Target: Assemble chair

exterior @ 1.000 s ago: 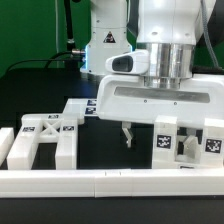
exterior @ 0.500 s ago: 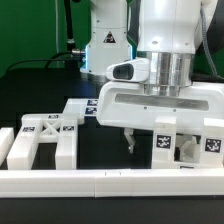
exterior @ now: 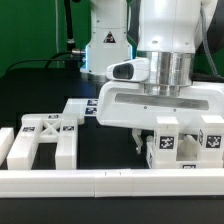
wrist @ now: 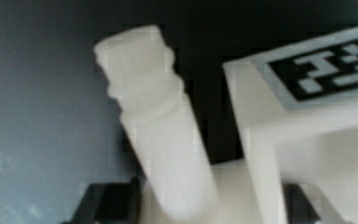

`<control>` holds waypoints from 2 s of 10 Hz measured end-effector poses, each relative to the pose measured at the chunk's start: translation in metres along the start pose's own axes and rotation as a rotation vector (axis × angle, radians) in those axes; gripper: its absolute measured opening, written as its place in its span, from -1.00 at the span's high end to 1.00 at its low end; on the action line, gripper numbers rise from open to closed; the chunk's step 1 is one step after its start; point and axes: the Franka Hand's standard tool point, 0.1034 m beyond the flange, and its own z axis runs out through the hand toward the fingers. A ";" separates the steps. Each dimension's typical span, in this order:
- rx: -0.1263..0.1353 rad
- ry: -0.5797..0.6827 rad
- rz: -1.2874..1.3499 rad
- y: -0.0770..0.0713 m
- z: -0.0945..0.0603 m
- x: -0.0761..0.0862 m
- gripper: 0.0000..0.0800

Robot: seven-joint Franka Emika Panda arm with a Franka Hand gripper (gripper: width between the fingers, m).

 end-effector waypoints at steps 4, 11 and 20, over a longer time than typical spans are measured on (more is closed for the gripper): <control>0.015 -0.013 -0.016 0.010 -0.028 0.007 0.20; 0.024 -0.157 0.008 0.031 -0.063 0.005 0.20; -0.057 -0.833 0.132 0.071 -0.073 -0.025 0.20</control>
Offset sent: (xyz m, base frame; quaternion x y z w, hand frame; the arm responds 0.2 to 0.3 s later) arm -0.0188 -0.0150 0.0498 0.0384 -0.0436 -0.0050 0.9983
